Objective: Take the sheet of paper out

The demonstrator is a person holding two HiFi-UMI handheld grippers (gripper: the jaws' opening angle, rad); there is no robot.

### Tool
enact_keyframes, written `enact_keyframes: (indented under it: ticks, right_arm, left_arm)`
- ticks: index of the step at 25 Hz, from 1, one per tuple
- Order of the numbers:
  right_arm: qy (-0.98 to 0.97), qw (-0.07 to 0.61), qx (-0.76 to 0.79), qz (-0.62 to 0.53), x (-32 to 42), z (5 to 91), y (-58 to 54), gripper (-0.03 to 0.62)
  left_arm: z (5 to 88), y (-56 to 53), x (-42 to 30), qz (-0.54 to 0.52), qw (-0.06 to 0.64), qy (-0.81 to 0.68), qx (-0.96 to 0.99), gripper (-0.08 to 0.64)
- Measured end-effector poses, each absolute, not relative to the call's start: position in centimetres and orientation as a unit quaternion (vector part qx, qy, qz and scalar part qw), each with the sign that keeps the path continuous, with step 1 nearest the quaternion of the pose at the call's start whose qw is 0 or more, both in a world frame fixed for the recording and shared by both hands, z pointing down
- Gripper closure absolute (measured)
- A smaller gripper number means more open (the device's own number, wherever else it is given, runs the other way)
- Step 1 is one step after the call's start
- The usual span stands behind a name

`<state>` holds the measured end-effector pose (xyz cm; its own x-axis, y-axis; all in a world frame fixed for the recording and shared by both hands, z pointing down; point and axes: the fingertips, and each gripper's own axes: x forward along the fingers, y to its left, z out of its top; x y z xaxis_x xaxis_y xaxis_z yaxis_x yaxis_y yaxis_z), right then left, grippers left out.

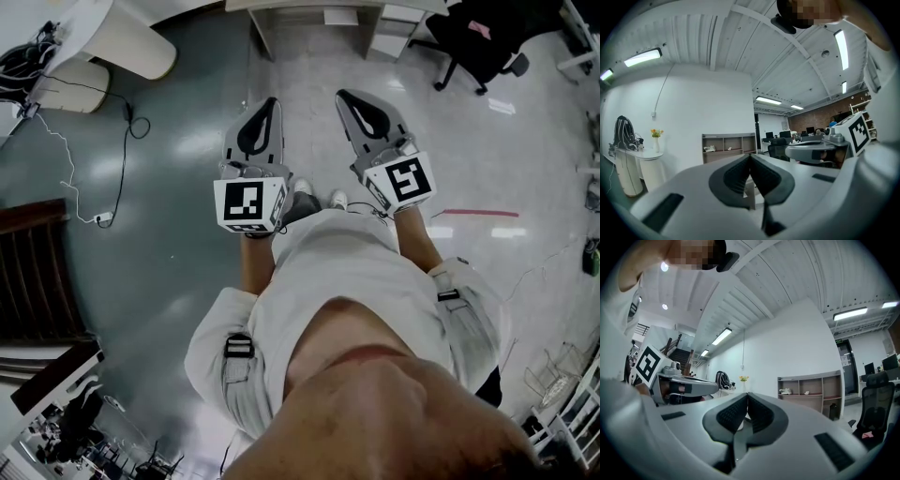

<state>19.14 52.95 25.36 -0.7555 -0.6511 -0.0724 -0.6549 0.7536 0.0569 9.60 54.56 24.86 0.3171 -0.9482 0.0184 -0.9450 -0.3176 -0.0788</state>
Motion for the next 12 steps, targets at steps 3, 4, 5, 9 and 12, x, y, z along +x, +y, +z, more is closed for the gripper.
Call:
enact_keyframes:
  ticks: [3,4,5,9,12]
  right_arm:
    - [0.935,0.023,-0.352,0.035,18.8,25.5,51.6,0.571]
    - [0.935,0.022,-0.353,0.034,18.5,25.6,51.1,0.571]
    - [0.934,0.021,-0.354,0.034,18.2,25.7,50.6,0.571]
    - [0.931,0.017,-0.362,0.036,16.5,26.0,48.6,0.572]
    - [0.929,0.013,-0.368,0.034,15.4,26.4,47.0,0.571]
  left_arm:
    - [24.9,53.1,9.3,-0.033,0.028,0.581,-0.813,0.549]
    - [24.9,52.6,9.1,-0.034,0.027,0.58,-0.814,0.549]
    - [25.0,52.1,8.7,-0.034,0.026,0.579,-0.814,0.549]
    - [25.2,49.9,7.1,-0.029,0.025,0.571,-0.82,0.549]
    - [25.4,48.3,5.9,-0.028,0.026,0.568,-0.822,0.549]
